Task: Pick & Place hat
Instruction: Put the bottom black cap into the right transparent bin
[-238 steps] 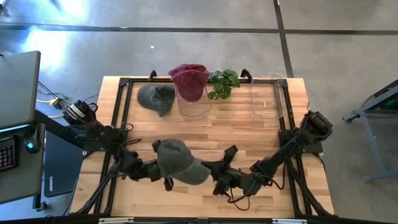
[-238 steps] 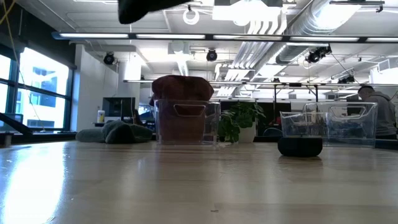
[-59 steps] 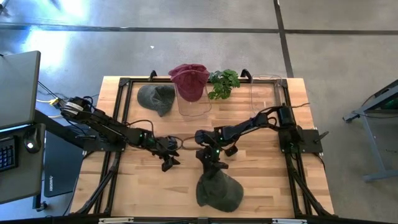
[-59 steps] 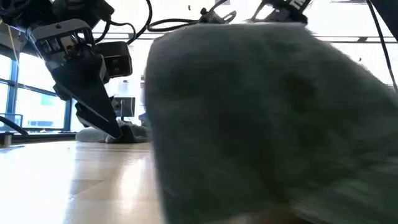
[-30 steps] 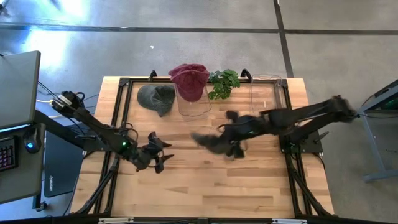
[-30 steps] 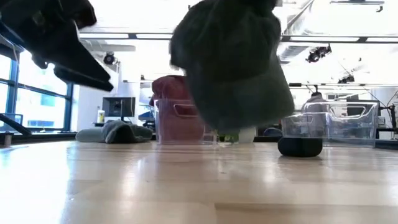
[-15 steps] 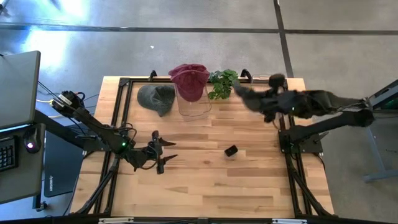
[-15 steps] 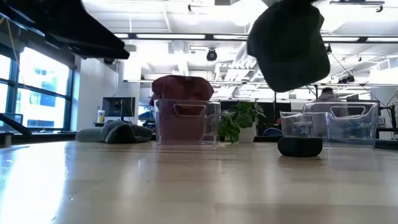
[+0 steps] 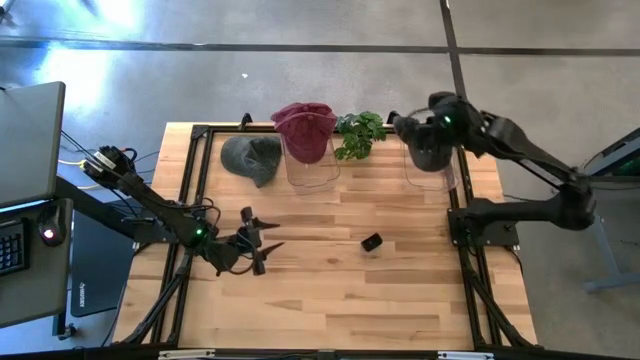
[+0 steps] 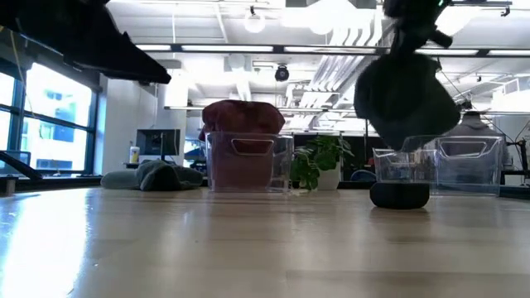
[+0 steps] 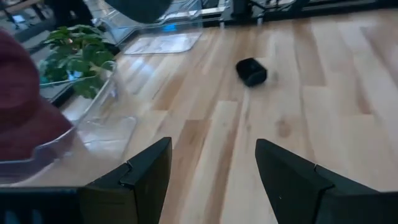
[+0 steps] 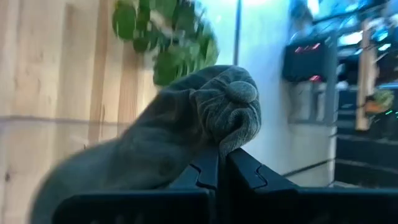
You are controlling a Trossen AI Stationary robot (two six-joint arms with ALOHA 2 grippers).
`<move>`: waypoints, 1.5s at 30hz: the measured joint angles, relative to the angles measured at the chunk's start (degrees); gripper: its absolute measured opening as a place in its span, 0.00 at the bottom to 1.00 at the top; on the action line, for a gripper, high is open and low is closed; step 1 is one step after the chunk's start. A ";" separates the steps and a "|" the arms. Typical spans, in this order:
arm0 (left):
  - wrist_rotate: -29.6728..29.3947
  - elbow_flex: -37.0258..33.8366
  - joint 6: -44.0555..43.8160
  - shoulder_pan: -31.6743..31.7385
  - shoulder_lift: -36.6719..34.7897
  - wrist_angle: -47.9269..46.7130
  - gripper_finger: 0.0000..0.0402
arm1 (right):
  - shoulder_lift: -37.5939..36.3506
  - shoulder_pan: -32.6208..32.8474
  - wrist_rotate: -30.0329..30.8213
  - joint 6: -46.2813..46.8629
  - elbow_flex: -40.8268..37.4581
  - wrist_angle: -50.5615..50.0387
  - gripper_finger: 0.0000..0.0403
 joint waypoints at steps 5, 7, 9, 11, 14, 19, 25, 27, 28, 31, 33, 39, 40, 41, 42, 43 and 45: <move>-2.70 0.00 2.67 0.00 0.02 -1.64 0.57 | 5.88 -5.92 0.11 -4.59 -0.07 1.07 0.00; -4.04 0.00 3.88 0.00 0.02 -1.66 0.57 | 7.62 -7.07 0.51 -6.27 -0.07 3.04 0.00; -5.60 0.00 5.06 0.00 0.02 -1.73 0.57 | 9.20 -7.83 -0.77 -7.68 -0.07 5.74 0.00; -6.98 0.00 5.65 0.00 0.02 -2.08 0.57 | 10.78 -8.37 -2.97 -8.38 -0.06 8.22 0.00; -8.45 0.00 5.71 0.00 0.02 -2.74 0.57 | 13.14 -9.19 -9.88 -7.45 -0.46 8.78 0.00; -8.54 0.00 5.54 0.00 0.02 -3.67 0.57 | 12.69 -9.43 -10.53 -9.48 -9.75 13.90 0.00; -9.81 0.00 6.78 0.00 0.02 -3.61 0.57 | 9.85 -9.53 -9.87 -10.52 -17.45 18.35 0.05; -10.60 0.00 7.01 0.00 0.02 -3.61 0.57 | 9.50 -9.30 -8.69 -10.21 -17.68 18.62 0.08; -11.05 0.00 7.02 0.00 0.02 -3.60 0.57 | 9.50 -9.12 -7.28 -8.76 -17.27 19.00 0.10; -11.54 0.00 7.02 0.02 0.02 -3.56 0.57 | 9.50 -9.00 0.27 -2.03 -15.48 18.17 0.14; -11.53 0.00 7.02 0.02 0.02 -3.52 0.57 | 9.50 -9.35 2.52 2.05 -13.60 14.38 0.18; -11.57 0.00 7.02 0.04 0.02 -3.13 0.57 | 9.52 -10.63 -2.00 16.48 -8.11 4.89 0.33; -11.53 0.00 7.02 0.04 0.02 -3.13 0.57 | 9.52 -11.05 -3.06 19.32 -7.49 4.68 0.36; -11.51 0.00 7.02 0.04 0.02 -3.02 0.57 | 9.52 -11.47 -4.89 22.09 -6.90 4.52 0.38; -11.47 0.00 7.02 0.04 0.02 -2.75 0.57 | 9.52 -12.02 -7.35 25.03 -6.50 4.34 0.41; -11.47 0.00 7.02 0.04 0.02 -2.54 0.57 | 9.54 -12.54 -10.21 27.76 -6.10 4.27 0.43; -11.31 0.00 7.10 0.04 0.02 -1.99 0.57 | 10.11 -13.18 -15.63 32.60 -5.23 4.55 0.48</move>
